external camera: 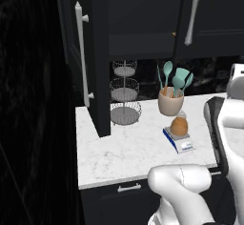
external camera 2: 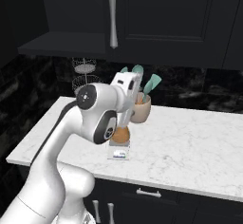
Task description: Pick the honey bottle and place it on the digital scale for weighing, and close the cabinet.
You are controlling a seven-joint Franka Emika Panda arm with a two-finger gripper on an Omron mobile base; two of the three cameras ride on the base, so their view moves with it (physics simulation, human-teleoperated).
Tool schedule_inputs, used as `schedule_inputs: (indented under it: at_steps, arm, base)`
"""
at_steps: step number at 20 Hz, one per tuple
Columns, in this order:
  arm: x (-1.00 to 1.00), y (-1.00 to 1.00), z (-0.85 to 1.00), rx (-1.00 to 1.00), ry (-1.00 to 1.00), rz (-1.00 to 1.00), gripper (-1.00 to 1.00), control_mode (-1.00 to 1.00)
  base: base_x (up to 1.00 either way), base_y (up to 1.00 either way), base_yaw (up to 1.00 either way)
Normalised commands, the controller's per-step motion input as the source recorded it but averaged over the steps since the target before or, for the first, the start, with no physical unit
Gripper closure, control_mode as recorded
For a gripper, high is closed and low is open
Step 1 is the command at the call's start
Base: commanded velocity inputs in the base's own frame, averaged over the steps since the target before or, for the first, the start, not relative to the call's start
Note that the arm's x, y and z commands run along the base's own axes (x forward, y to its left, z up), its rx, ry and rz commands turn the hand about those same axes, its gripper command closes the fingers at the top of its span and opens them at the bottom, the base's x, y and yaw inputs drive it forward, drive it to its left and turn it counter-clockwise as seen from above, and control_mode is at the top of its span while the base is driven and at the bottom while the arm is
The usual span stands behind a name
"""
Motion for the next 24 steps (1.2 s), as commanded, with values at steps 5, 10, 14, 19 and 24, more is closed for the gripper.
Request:
schedule_inputs:
  at_steps: [5, 10, 14, 19, 24]
  arm:
    - [-0.48, 0.57, -0.15, -0.18, -0.06, 0.00, -1.00, -1.00]
    - [-0.19, 0.79, -0.23, -0.25, -0.04, 0.00, -1.00, -1.00]
    - [0.00, 0.99, -0.03, -0.29, -0.05, 0.00, -1.00, -1.00]
    - [-0.07, 0.77, -0.05, -0.27, -0.01, -0.02, -1.00, -1.00]
    - [0.06, 0.01, -0.43, -0.21, -0.01, -0.12, -1.00, -1.00]
  base:
    - [0.00, 0.00, 0.00]
    - [0.00, 0.00, 0.00]
    - [0.00, 0.00, 0.00]
    - [0.00, 0.00, 0.00]
    - [0.00, 0.00, 0.00]
